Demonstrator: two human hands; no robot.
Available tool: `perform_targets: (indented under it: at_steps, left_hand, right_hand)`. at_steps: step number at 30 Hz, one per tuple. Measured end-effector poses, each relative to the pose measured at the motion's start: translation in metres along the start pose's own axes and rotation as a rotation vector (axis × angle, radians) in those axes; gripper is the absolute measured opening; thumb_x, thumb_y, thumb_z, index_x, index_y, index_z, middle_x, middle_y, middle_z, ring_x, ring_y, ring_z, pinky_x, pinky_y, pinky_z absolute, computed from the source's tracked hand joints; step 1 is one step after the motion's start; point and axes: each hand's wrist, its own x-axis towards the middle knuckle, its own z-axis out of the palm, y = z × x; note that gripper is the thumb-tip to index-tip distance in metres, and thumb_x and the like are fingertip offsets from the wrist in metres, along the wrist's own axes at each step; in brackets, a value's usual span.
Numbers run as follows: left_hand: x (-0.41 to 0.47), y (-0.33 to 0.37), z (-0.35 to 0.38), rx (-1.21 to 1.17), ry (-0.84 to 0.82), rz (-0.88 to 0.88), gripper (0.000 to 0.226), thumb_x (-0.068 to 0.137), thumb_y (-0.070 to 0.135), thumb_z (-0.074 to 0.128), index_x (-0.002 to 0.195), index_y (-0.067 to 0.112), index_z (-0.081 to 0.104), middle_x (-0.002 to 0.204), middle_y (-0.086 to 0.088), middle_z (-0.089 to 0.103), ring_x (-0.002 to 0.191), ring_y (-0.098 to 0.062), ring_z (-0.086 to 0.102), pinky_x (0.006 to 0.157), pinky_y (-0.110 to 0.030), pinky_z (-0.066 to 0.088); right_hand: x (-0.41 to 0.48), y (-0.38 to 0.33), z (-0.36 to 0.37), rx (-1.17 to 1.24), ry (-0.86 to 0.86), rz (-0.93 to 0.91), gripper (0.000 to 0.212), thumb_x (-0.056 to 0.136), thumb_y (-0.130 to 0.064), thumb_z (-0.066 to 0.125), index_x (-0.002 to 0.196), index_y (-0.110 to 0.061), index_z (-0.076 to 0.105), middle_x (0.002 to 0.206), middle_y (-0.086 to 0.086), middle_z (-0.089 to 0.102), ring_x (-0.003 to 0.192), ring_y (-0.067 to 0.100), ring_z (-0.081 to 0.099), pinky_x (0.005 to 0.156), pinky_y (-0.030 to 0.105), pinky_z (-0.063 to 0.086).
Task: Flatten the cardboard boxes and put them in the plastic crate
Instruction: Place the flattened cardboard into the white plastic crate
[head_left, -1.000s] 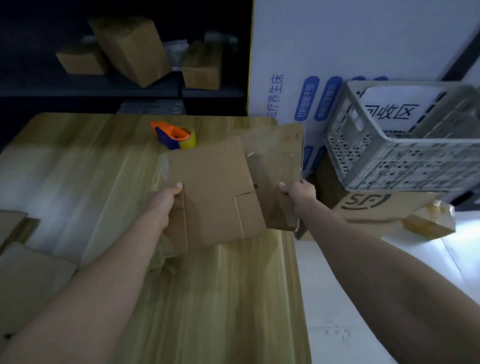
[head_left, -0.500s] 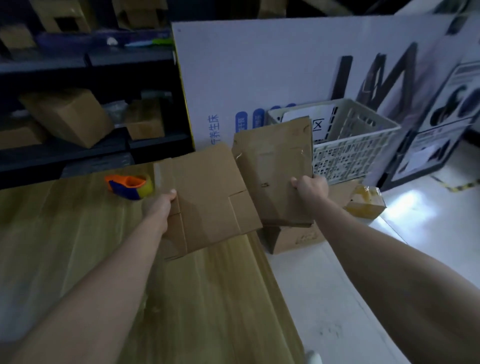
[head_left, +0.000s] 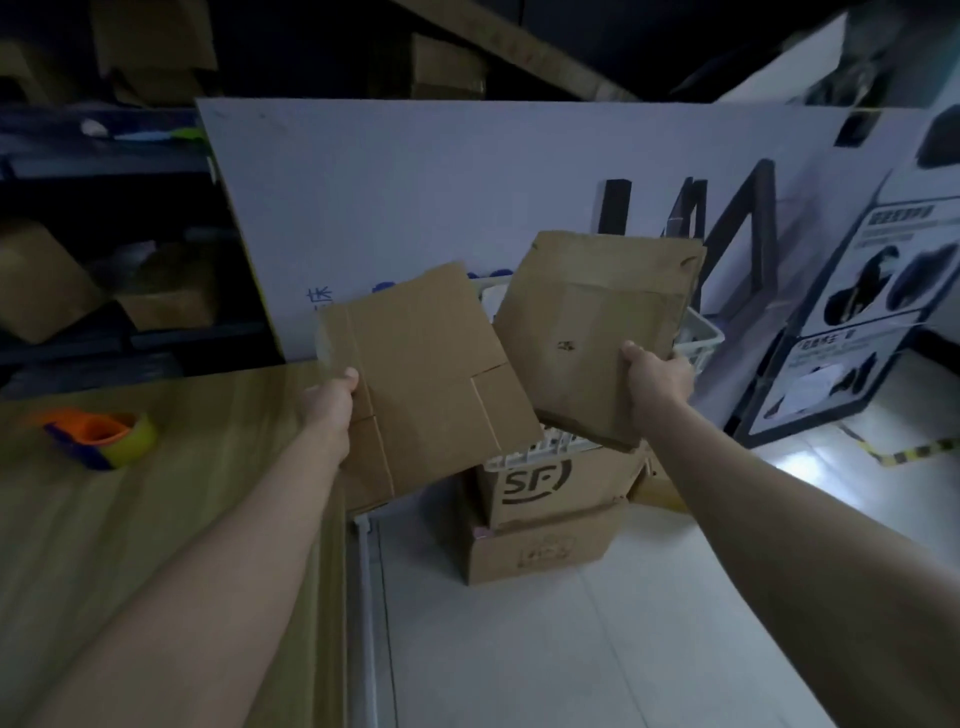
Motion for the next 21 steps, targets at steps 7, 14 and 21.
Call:
perform_targets:
  at_steps: [7, 14, 21]
  left_hand:
    - [0.009, 0.016, 0.079, 0.001, -0.009, -0.019, 0.055, 0.088, 0.035, 0.061, 0.135, 0.009, 0.047, 0.133, -0.008, 0.052, 0.118, -0.030, 0.049, 0.101, -0.043, 0.038]
    - [0.055, 0.044, 0.129, 0.047, 0.047, 0.029, 0.054, 0.084, 0.036, 0.065, 0.128, 0.008, 0.053, 0.128, -0.009, 0.056, 0.113, -0.028, 0.052, 0.098, -0.041, 0.042]
    - [0.114, 0.079, 0.176, 0.102, -0.067, 0.036, 0.055, 0.085, 0.038, 0.064, 0.129, 0.009, 0.051, 0.127, -0.008, 0.056, 0.114, -0.030, 0.052, 0.101, -0.048, 0.041]
  right_hand:
    - [0.085, -0.019, -0.025, 0.116, 0.042, 0.059, 0.053, 0.079, -0.029, 0.065, 0.128, -0.012, 0.052, 0.112, 0.005, 0.061, 0.092, 0.027, 0.057, 0.081, 0.036, 0.046]
    - [0.153, -0.040, -0.003, 0.034, -0.037, 0.018, 0.045, 0.080, -0.028, 0.068, 0.120, -0.012, 0.057, 0.097, 0.003, 0.059, 0.083, 0.025, 0.057, 0.083, 0.037, 0.047]
    - [0.216, -0.081, 0.034, -0.234, -0.270, -0.091, 0.039, 0.083, -0.028, 0.070, 0.117, -0.012, 0.059, 0.103, 0.008, 0.066, 0.083, 0.025, 0.062, 0.077, 0.039, 0.050]
